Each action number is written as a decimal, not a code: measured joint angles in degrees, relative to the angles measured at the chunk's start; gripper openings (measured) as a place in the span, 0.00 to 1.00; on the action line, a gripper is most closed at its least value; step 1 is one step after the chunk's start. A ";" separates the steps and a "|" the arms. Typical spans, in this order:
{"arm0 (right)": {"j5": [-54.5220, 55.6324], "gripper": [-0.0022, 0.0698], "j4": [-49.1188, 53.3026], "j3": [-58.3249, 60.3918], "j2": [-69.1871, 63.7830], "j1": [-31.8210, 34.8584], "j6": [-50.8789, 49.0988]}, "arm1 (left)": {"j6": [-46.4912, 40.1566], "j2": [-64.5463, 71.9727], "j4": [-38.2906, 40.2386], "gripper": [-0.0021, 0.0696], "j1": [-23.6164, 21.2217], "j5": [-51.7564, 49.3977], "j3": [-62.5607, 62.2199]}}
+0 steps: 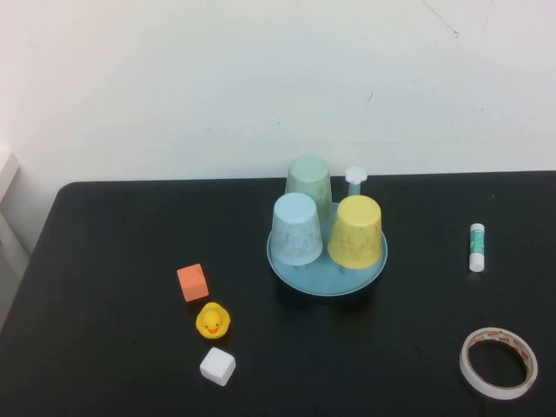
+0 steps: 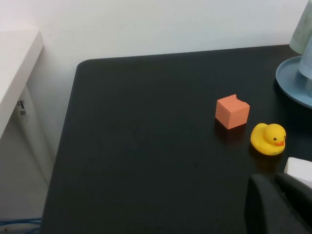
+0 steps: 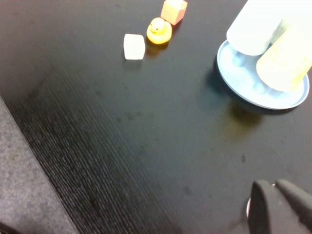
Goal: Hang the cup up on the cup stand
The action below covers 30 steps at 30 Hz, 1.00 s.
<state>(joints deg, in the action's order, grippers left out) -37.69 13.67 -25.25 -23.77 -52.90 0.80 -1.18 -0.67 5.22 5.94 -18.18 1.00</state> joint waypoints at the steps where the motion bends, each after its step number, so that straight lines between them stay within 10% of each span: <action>1: 0.00 0.03 0.00 0.00 0.00 0.00 0.00 | 0.00 0.00 0.00 0.03 0.00 0.00 0.00; 10: 0.36 0.03 -0.56 2.31 2.83 2.29 0.00 | 0.15 -0.10 0.00 0.03 0.00 0.00 0.00; 30: 18.09 0.03 -3.35 24.09 23.21 52.67 0.00 | 0.15 -0.10 0.00 0.03 0.00 0.00 0.00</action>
<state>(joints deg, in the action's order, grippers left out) -19.60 10.32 -1.16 -0.56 -0.24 0.80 -1.03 -0.77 5.22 5.94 -18.18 1.00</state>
